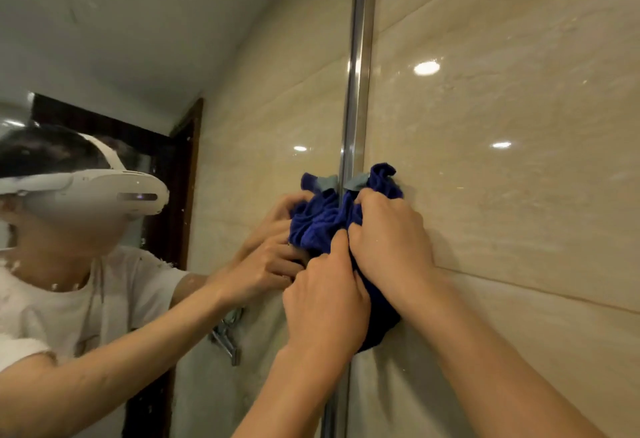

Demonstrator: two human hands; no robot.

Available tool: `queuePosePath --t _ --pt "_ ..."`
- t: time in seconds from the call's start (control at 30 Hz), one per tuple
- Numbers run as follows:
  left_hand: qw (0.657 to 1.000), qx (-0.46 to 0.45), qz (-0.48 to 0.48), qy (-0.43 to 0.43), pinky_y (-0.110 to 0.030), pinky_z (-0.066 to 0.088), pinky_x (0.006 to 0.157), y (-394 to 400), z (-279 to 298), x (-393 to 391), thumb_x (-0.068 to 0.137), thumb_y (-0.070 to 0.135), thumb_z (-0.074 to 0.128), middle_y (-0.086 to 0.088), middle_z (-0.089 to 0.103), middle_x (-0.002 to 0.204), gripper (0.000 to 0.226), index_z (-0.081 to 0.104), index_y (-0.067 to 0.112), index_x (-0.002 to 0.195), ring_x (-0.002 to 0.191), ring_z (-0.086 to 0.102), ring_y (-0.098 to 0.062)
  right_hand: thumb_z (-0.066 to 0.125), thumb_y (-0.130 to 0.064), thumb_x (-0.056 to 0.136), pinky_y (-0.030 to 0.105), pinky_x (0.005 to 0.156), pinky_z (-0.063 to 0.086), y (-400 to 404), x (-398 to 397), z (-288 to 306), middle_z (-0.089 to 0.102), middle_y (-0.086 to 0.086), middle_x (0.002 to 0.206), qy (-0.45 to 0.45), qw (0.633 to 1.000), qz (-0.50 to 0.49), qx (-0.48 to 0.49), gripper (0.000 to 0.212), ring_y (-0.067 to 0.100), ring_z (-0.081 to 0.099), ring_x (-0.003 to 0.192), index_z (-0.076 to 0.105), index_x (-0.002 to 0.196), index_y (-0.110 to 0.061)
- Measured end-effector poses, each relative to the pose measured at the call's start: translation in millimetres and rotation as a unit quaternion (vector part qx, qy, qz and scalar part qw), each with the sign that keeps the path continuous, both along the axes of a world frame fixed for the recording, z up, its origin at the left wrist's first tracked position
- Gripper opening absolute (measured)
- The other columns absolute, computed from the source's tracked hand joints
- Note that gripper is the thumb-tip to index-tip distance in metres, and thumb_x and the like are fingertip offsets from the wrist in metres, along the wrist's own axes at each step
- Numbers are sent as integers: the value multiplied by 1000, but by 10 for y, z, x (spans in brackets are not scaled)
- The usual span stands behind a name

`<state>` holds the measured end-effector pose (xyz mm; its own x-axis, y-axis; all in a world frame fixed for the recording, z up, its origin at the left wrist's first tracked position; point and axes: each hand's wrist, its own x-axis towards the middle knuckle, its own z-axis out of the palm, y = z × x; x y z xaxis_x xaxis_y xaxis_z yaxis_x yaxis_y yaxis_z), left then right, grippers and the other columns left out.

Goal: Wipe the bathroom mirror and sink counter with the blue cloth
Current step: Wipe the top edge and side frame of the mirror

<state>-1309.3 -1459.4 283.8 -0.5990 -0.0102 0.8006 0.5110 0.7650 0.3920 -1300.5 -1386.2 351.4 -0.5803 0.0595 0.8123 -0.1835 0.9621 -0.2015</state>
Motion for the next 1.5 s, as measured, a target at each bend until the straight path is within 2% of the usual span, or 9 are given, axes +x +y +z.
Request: queuePosePath --t 0.13,0.23,0.37,0.63,0.8,0.93,1.07,1.3,1.5 --pt "1000 8 7 -14 -41 53 75 51 46 10 99 32 42 0 67 101 33 37 28 131 92 64 -28 48 -15 97 35 66 36 5 26 8 51 6 91 5 1000 5 6 4 27 49 86 45 95 -16" --pt "999 1 16 -28 -40 52 75 67 282 36 98 29 43 -3 66 104 29 42 27 127 95 63 -30 48 -13 97 35 65 33 30 36 210 54 8 94 6 1000 4 17 14 24 42 81 39 87 -16" --pt "1000 -8 19 -22 -40 49 76 70 786 -2 98 28 44 -5 66 110 35 44 25 132 101 62 -32 49 -12 98 34 67 34 22 75 700 57 12 111 16 999 14 28 2 30 52 99 51 100 -13" --pt "999 -10 -6 36 -43 47 74 19 1600 -209 90 20 47 -11 66 106 26 60 16 111 99 60 -37 49 -6 95 34 72 38 5 70 1474 54 16 120 58 998 4 41 22 31 52 103 52 116 -5" --pt "999 13 -10 50 -44 52 75 28 1385 -194 92 23 45 -6 66 102 22 57 22 111 96 61 -33 47 -9 97 38 76 41 25 61 1275 52 15 124 52 998 -1 46 24 34 52 111 51 120 -7" --pt "998 -6 0 56 -38 47 68 9 1032 -155 94 26 44 -4 65 101 20 54 24 111 94 62 -31 45 -9 97 37 69 36 31 36 972 55 16 117 36 997 -11 69 19 35 54 105 50 115 -7" --pt "999 0 2 39 -40 53 73 26 482 -111 95 27 44 -1 65 98 22 49 27 117 90 64 -29 42 -10 98 36 66 34 20 42 476 58 14 110 24 996 -7 87 14 33 57 99 49 111 -9" --pt "998 -6 -15 -61 -39 48 71 9 -288 54 96 29 42 0 65 99 22 45 29 117 93 62 -30 40 -10 99 36 63 38 5 81 -320 62 11 107 -52 993 -27 105 17 31 61 96 45 115 -13" --pt "999 7 -16 -47 -44 50 82 -28 -171 60 93 28 47 -9 66 119 44 42 27 137 108 60 -38 42 -8 97 39 71 40 46 182 -68 60 18 117 -75 987 -19 141 17 37 58 108 52 110 -9"
